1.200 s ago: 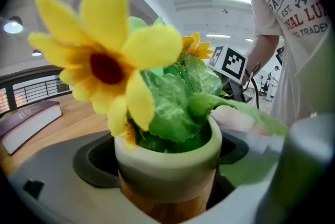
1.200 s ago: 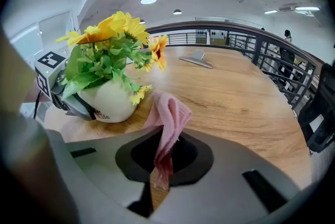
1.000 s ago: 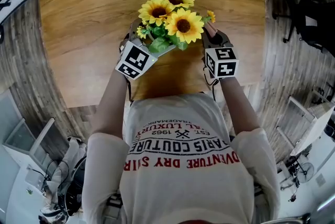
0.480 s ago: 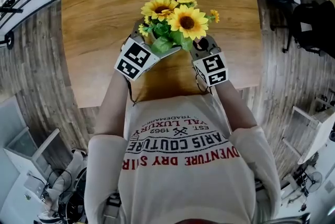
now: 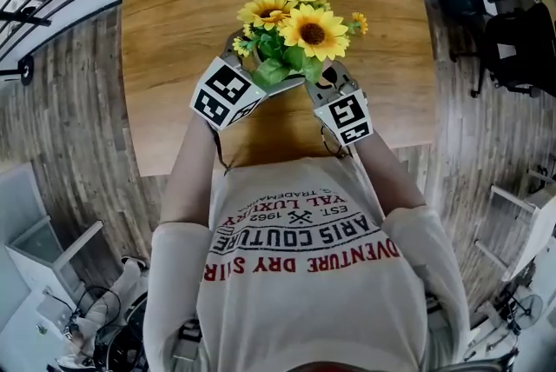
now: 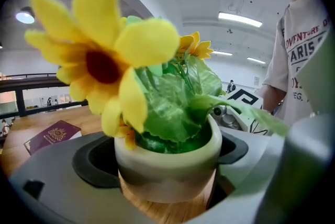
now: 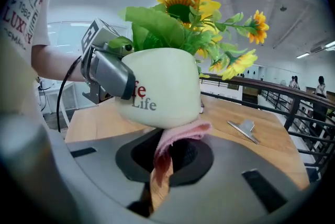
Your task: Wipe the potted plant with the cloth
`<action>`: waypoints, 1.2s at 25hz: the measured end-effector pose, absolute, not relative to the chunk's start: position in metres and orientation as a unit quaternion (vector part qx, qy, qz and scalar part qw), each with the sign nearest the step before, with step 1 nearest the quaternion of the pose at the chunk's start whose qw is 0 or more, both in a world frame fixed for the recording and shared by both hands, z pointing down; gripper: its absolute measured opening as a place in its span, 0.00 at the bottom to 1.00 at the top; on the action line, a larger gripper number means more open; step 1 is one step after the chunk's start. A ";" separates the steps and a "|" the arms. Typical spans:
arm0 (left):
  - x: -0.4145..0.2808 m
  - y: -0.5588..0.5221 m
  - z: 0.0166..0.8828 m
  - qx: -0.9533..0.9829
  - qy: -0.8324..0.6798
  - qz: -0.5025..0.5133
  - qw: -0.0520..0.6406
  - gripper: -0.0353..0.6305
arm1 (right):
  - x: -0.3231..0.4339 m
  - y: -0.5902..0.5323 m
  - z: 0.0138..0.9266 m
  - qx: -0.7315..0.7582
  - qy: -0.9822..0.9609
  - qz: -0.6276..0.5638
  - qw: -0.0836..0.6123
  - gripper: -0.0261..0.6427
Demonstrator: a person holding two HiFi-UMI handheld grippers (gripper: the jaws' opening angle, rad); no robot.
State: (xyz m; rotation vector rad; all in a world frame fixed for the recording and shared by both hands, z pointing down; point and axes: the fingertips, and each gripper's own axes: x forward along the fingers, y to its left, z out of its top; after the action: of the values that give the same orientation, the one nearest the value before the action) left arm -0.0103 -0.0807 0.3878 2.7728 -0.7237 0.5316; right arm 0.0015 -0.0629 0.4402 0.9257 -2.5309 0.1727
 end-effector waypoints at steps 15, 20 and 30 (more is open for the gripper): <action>-0.033 -0.072 0.364 0.953 -0.245 0.134 0.122 0.86 | -0.077 -0.023 0.419 0.261 -0.951 0.051 0.155 0.09; -0.035 -0.072 0.370 0.948 -0.257 0.141 0.122 0.86 | -0.076 -0.007 0.423 0.235 -0.958 0.067 0.151 0.09; -0.040 -0.082 0.393 0.941 -0.269 0.168 0.120 0.86 | -0.039 -0.020 0.441 0.258 -0.946 0.086 0.174 0.09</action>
State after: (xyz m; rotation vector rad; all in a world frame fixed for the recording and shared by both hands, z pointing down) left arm -0.0396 -0.0820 0.3934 2.7495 -0.7852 0.4915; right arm -0.0392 -0.0204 0.4406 0.7326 -2.6822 0.2430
